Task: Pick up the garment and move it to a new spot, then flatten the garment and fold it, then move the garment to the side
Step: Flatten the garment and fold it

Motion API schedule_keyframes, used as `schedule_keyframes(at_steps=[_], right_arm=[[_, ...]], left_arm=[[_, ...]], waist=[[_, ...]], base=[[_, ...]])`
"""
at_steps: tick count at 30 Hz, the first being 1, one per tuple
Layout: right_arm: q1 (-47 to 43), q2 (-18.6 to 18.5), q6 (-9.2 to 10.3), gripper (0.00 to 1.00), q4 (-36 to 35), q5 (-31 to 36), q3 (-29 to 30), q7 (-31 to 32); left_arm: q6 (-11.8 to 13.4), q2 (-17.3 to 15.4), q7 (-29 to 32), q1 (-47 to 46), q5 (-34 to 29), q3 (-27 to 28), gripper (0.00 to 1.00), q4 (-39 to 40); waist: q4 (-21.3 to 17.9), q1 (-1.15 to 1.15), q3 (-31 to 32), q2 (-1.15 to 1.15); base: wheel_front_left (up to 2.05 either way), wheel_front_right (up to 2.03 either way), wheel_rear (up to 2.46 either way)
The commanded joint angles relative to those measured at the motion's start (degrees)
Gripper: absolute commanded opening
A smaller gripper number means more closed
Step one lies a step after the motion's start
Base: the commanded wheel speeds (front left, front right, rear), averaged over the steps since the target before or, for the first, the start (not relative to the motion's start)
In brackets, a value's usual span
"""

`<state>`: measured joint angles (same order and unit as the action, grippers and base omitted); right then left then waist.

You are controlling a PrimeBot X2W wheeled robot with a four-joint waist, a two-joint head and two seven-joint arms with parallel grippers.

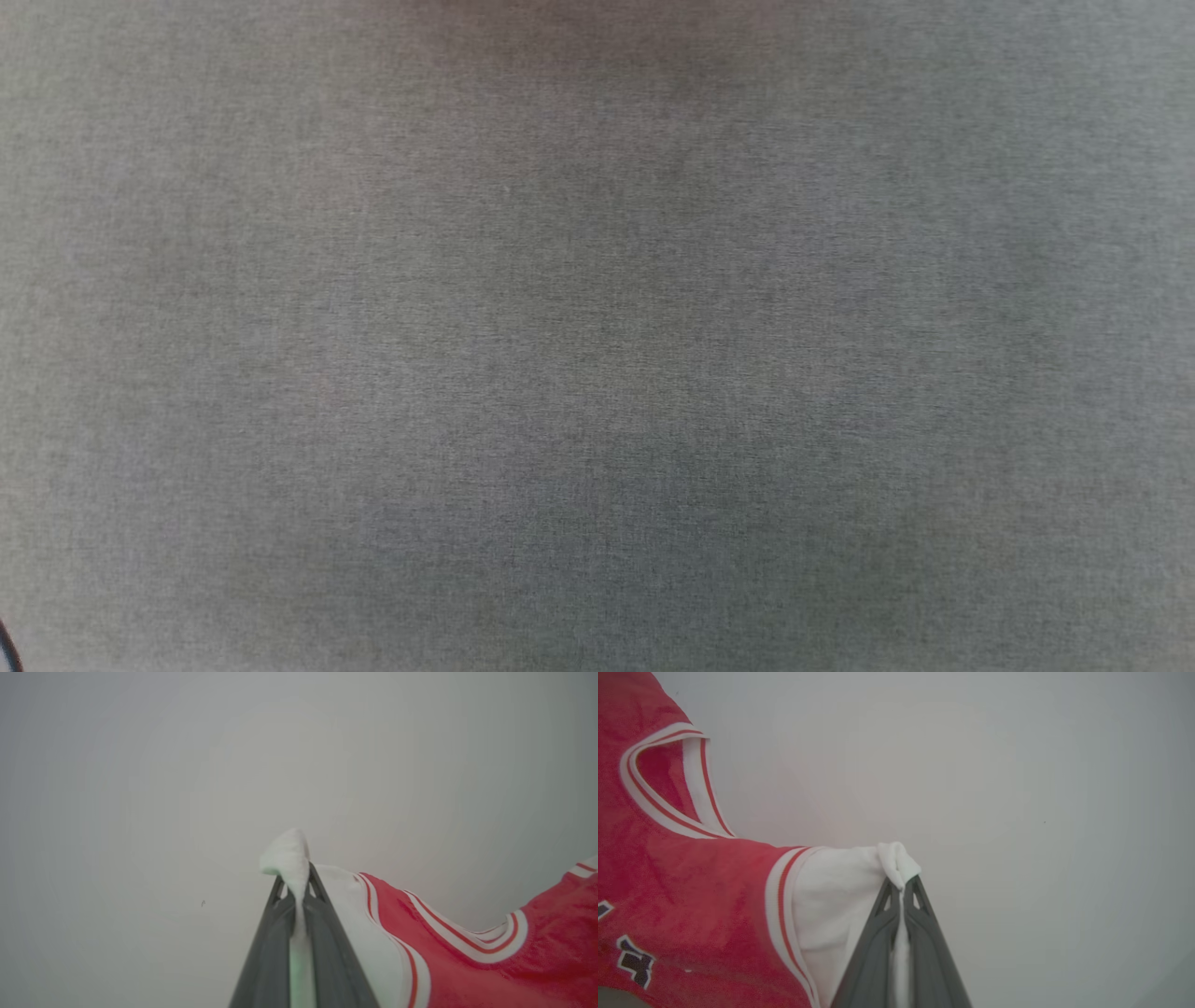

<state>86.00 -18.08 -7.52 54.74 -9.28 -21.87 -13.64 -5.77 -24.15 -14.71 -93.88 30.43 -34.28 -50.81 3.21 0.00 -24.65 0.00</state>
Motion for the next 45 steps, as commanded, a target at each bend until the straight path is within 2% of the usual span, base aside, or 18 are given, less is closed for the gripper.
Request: schedule_keyframes(at_steps=[1, 6, 10, 12, 15, 17, 24, 28, 33, 37, 40, 45], right_arm=[[-2.2, 0.3, 0.06, 0.0, 1.7, -1.3, -1.4, 0.4], [-7.9, 0.8, 0.06, 0.0, 3.1, -8.0, -5.5, 3.3], [-13.1, -0.7, 0.06, 0.0, 0.5, -14.9, -9.5, 7.2], [-15.7, -2.2, 0.06, 0.0, -2.2, -18.2, -11.6, 9.2], [-20.0, -5.0, 0.06, 0.0, -6.9, -22.4, -13.5, 11.2], [-21.6, -5.5, 0.06, 0.0, -8.8, -23.7, -14.2, 11.7], [-33.9, -13.0, 0.06, 0.0, -23.7, -29.3, -16.5, 14.2], [-41.2, -17.8, 0.06, 0.0, -32.6, -29.7, -17.2, 15.3], [-49.9, -22.7, 0.06, 0.0, -41.6, -29.1, -17.1, 16.9], [-56.5, -25.7, 0.06, 0.0, -46.6, -29.8, -16.6, 18.8], [-61.1, -27.2, 0.06, 0.0, -48.9, -30.9, -16.6, 21.1], [-66.6, -28.8, 0.06, 0.0, -52.1, -33.6, -17.2, 25.8]], left_arm=[[-0.6, -0.2, -0.4, 3.3, 0.1, -0.4, 0.0, -0.9], [-1.4, 0.3, 0.3, 10.6, 3.6, -1.0, 0.0, -3.6], [-1.7, 0.9, 6.4, 15.9, 8.3, -2.8, 0.0, -3.6], [-1.7, 0.1, 10.7, 19.2, 11.5, -4.8, 0.0, -1.4], [-1.7, -2.3, 16.6, 23.9, 16.8, -6.9, 0.0, 4.0], [-1.7, -3.3, 18.5, 25.4, 18.9, -7.3, 0.0, 5.9], [-1.5, -11.3, 28.8, 38.6, 29.5, -8.0, 0.0, 20.1], [1.6, -16.0, 32.4, 46.9, 32.9, -7.7, 0.0, 29.7], [7.6, -22.2, 36.0, 57.5, 35.9, -8.9, 0.0, 41.3], [12.4, -25.6, 37.2, 65.0, 37.1, -9.9, 0.0, 47.2], [15.2, -26.7, 38.0, 69.1, 38.2, -10.9, 0.0, 49.3], [18.0, -27.5, 38.8, 73.7, 39.1, -12.6, 0.0, 50.0]], waist=[[0.6, 0.0, -0.2, 0.0], [1.1, 0.0, 0.8, 0.0], [1.3, 0.0, 2.5, 0.0], [1.3, 0.0, 3.4, 0.0], [1.2, 0.0, 4.7, 0.0], [1.2, 0.0, 5.1, 0.0], [0.7, 0.0, 8.0, 0.0], [0.4, 0.0, 9.1, 0.0], [0.0, 0.0, 9.8, 0.0], [0.0, 0.0, 10.4, 0.0], [0.0, 0.0, 10.8, 0.0], [-0.3, 0.0, 11.1, 0.0]], base=[[0.0, 0.0, 0.0], [0.0, 0.0, 0.0], [0.0, 0.0, 0.0], [0.0, 0.0, 0.0], [0.0, 0.0, 0.0], [0.0, 0.0, 0.0], [0.0, 0.0, 0.0], [0.0, 0.0, 0.0], [0.0, 0.0, 0.0], [0.0, 0.0, 0.0], [0.0, 0.0, 0.0], [0.0, 0.0, 0.0]])
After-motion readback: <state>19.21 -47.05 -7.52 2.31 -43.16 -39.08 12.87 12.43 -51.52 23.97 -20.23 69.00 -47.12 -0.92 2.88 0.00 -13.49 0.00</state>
